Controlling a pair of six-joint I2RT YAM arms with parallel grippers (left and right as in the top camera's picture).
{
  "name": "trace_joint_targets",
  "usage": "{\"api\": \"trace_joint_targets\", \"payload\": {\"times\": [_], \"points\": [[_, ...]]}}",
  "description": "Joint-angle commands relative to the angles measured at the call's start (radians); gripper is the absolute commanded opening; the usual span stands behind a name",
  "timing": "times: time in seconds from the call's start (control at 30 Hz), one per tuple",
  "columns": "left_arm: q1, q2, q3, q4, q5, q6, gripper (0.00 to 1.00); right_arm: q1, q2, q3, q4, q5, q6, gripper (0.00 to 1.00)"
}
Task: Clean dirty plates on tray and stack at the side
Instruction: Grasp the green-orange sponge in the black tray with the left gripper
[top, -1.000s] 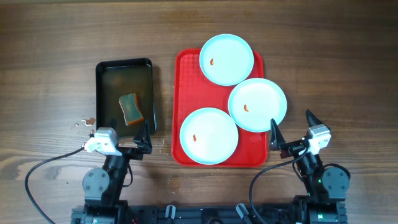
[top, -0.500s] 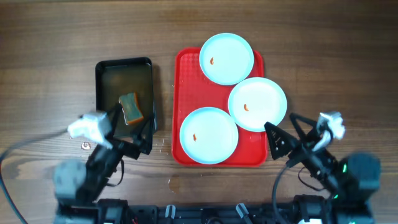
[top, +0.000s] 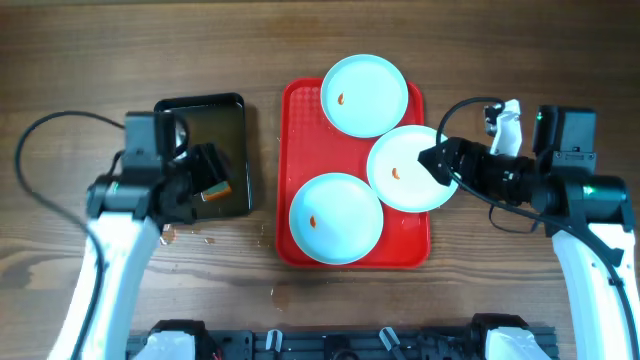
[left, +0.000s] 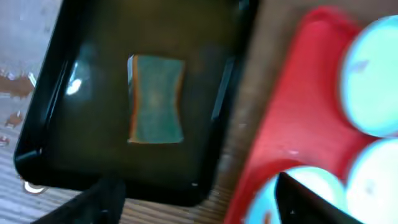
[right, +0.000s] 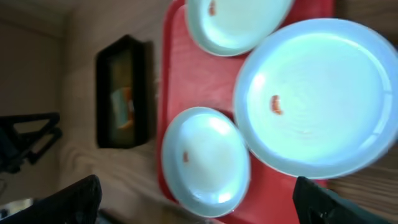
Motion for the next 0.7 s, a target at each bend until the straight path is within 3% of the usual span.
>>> {"api": "trace_joint_targets", "payload": {"times": [0.0,0.03,0.1,0.17,0.2,0.23,0.33,0.43,0.6,0.67], "points": [[0.005,0.236,0.006,0.053,-0.103,-0.016,0.66,0.001,-0.002,0.011,0.015,0.076,-0.04,0.97],[0.005,0.308,0.006,0.09,-0.099,-0.016,0.73,0.001,-0.002,0.011,0.021,0.076,-0.039,0.97],[0.005,0.437,0.006,0.159,-0.092,-0.016,0.67,0.0,-0.002,0.011,0.023,0.076,-0.039,0.97],[0.005,0.546,0.006,0.216,-0.085,-0.016,0.45,0.0,-0.002,0.011,0.023,0.076,-0.038,0.97],[0.005,0.581,0.006,0.229,-0.076,-0.016,0.12,0.0,-0.002,0.011,0.023,0.076,-0.037,0.97],[0.005,0.594,0.006,0.238,-0.044,-0.016,0.04,0.001,-0.002,0.011,0.022,0.074,-0.037,0.97],[0.003,0.509,0.087,0.166,0.054,0.098,0.04,0.0,-0.002,0.011,0.024,0.072,-0.037,0.97],[0.002,0.429,0.113,0.122,-0.008,0.147,0.04,0.0,-0.002,0.011,0.023,0.072,-0.037,0.97],[0.002,0.498,0.04,0.17,-0.088,0.146,0.26,0.0,-0.002,0.011,0.031,0.072,-0.037,0.97],[0.002,0.522,0.031,0.177,-0.104,0.146,0.47,0.0,-0.002,0.011,0.034,0.072,-0.011,0.97]]}}
